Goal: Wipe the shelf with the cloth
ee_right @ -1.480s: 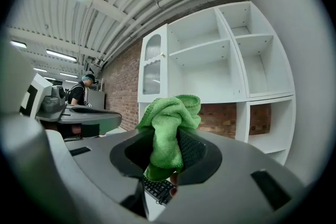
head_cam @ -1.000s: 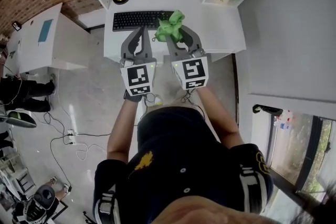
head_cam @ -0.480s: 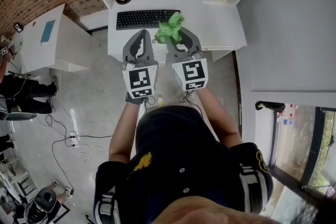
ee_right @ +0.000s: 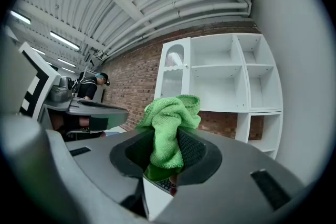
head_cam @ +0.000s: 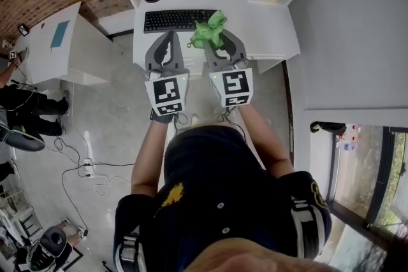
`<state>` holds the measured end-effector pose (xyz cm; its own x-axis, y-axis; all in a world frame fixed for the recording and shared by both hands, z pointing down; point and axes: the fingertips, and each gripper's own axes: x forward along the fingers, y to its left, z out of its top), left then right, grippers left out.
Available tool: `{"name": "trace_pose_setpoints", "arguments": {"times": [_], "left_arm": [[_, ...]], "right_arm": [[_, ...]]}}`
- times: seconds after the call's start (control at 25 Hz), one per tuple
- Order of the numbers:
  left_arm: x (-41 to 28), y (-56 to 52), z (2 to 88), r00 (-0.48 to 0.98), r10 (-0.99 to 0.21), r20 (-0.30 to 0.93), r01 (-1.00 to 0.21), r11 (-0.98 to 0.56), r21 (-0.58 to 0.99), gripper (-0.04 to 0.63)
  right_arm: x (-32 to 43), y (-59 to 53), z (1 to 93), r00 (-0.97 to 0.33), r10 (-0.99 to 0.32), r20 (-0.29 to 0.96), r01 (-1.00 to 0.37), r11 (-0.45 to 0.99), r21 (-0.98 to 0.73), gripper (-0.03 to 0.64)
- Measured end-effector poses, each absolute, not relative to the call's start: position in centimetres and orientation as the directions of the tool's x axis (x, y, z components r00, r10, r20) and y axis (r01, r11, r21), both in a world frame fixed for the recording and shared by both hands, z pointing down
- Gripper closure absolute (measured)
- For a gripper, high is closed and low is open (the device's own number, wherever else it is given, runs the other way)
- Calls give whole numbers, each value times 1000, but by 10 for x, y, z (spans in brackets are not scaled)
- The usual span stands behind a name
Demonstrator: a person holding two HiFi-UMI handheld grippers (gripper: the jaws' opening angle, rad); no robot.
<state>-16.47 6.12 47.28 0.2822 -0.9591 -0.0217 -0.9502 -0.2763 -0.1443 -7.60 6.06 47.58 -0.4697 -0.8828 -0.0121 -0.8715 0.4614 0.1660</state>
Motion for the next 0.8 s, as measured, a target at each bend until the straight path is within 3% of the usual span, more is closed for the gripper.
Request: {"name": "trace_pose_setpoints", "arguments": {"times": [0.8], "left_arm": [[-156,61,473,299,-954,-20,-946,-293,-140,586]], "right_arm": [[-67,57,472,-450,-893,-18,-882,441,168,523]]}}
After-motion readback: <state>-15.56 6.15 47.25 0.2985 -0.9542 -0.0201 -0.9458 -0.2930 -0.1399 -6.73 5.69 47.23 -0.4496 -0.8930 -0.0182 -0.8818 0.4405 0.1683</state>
